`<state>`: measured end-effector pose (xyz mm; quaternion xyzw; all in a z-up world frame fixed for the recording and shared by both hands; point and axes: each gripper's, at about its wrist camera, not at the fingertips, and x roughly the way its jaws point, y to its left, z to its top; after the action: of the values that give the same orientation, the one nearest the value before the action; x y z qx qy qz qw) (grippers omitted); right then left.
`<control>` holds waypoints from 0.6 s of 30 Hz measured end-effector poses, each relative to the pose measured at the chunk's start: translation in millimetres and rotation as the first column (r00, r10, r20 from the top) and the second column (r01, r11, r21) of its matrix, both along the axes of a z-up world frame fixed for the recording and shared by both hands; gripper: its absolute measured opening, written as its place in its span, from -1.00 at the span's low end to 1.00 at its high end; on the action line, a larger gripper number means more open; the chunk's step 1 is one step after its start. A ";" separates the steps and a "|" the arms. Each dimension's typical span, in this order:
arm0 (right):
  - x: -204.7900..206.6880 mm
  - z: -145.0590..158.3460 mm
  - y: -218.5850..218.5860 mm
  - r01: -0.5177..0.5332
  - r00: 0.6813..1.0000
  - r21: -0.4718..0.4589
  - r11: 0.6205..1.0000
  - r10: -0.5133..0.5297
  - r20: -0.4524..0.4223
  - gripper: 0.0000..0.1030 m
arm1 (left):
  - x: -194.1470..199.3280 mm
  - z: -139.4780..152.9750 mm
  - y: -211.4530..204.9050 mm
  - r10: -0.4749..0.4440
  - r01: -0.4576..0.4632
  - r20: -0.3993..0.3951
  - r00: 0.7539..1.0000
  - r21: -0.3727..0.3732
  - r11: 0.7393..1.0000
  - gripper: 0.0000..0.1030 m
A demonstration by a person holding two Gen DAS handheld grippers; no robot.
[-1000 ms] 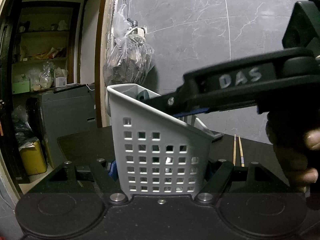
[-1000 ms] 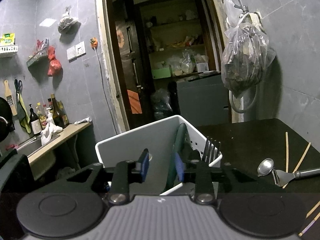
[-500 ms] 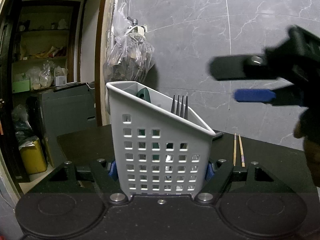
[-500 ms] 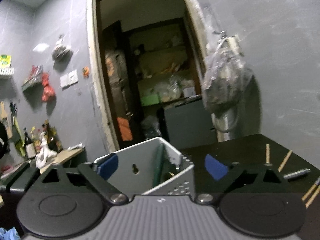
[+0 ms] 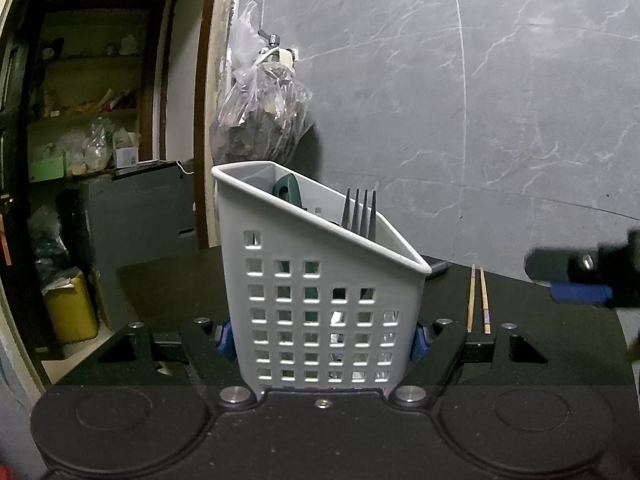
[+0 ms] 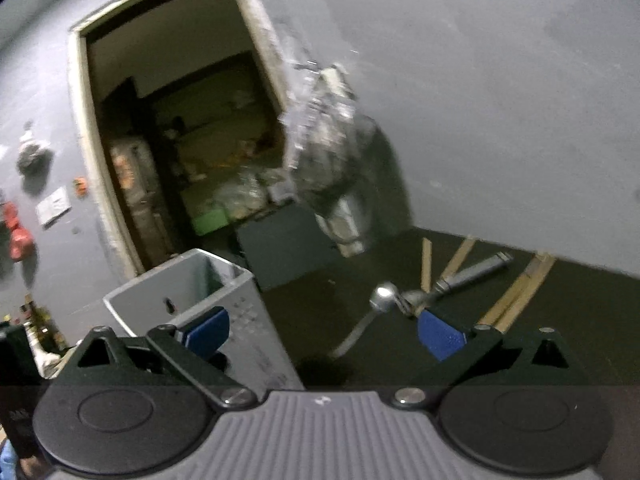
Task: Organize utensils
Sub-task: 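Move the right tool back to the table over the silver spoon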
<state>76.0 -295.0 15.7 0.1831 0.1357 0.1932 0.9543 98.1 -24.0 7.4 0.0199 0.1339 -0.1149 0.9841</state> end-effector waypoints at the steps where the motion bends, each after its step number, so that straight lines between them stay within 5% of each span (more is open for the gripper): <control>1: -1.5 -4.2 -2.8 0.013 1.000 0.014 1.000 -0.013 -0.017 0.99 | 0.4 0.7 -1.1 0.003 -0.003 -0.002 1.000 0.000 1.000 0.48; 18: -21.4 -34.3 -19.9 0.097 0.985 0.048 0.994 -0.088 -0.151 0.99 | -4.2 0.1 -10.1 0.008 -0.008 0.007 1.000 0.021 1.000 0.48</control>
<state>54.6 -314.9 -18.6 0.2295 0.1924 0.1382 0.9440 93.9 -34.2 7.5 0.0299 0.1316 -0.1095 0.9848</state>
